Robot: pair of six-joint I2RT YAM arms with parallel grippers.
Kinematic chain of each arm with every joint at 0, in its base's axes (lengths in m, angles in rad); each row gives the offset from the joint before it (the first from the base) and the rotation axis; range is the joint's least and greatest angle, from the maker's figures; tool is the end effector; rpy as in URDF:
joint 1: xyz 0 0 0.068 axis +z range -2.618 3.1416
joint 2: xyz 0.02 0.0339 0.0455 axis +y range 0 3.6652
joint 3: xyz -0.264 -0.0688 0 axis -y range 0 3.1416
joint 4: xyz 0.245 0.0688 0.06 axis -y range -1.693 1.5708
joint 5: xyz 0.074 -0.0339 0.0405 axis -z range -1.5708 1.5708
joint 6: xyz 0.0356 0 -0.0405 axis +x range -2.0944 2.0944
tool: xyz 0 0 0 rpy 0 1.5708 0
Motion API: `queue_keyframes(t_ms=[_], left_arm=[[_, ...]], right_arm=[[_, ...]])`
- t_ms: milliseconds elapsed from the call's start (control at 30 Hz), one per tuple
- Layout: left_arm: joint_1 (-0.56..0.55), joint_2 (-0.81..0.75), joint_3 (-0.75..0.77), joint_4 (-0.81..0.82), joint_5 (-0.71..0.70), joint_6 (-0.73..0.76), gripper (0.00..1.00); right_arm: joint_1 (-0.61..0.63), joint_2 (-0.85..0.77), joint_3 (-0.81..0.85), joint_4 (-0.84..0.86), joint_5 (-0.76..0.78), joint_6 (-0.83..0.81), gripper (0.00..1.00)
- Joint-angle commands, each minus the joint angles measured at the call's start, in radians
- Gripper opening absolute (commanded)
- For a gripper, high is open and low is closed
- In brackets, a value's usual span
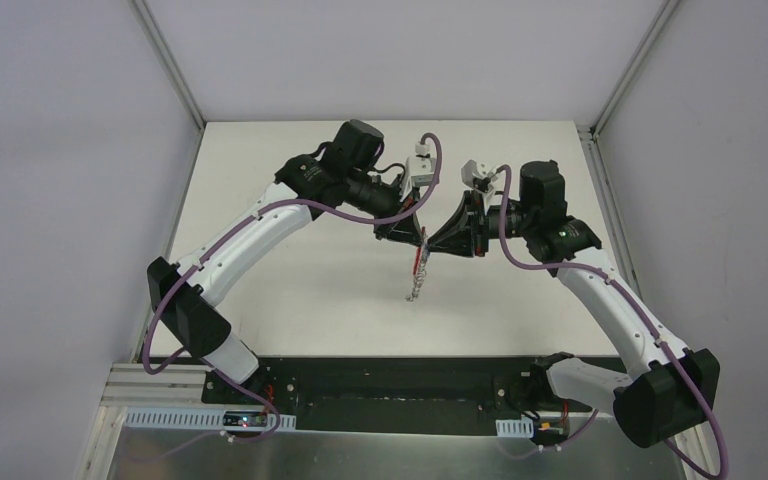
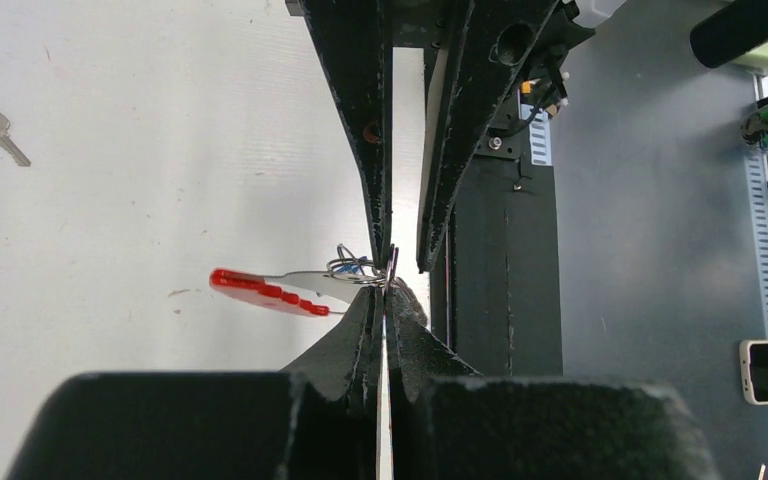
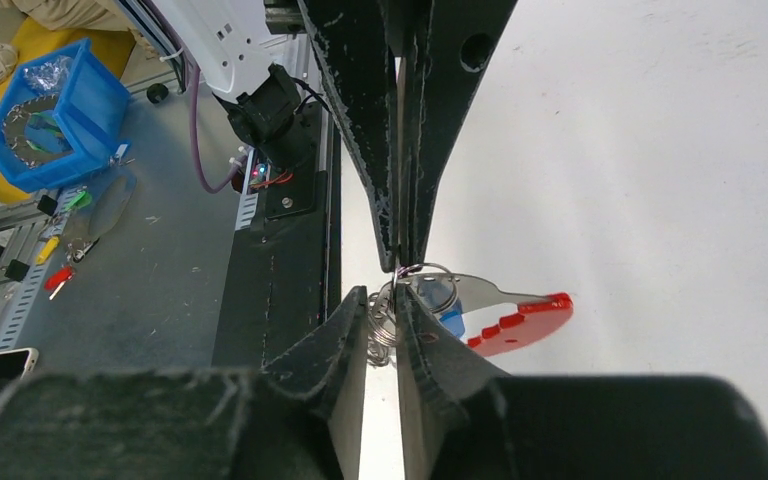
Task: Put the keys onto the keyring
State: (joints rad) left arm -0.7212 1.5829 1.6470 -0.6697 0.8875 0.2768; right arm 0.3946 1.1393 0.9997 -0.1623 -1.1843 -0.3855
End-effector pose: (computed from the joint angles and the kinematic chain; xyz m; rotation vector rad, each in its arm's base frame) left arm 0.2395 -0.2473 0.3981 1.4625 1.5917 -1.2147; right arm 0.2126 0.1243 0.3526 -1.3606 1.1959 1.0974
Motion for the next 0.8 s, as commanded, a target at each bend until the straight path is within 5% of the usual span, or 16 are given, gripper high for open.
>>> queue_keyframes(t_ms=[0,333,667,767], left_arm=[[-0.009,-0.001,0.028,0.04,0.032,-0.012,0.0],[-0.008,0.012,0.036,0.039,0.019,-0.02,0.0],[-0.007,0.02,0.047,0.026,0.006,-0.007,0.0],[0.008,0.032,0.077,0.0,0.014,-0.009,0.15]], right_arm=[[0.008,-0.02,0.039,0.025,-0.025,-0.002,0.16],[0.013,-0.006,0.034,0.063,-0.007,0.042,0.0],[-0.007,-0.026,0.035,0.009,0.083,0.009,0.0],[-0.053,-0.055,0.023,-0.012,0.078,0.002,0.0]])
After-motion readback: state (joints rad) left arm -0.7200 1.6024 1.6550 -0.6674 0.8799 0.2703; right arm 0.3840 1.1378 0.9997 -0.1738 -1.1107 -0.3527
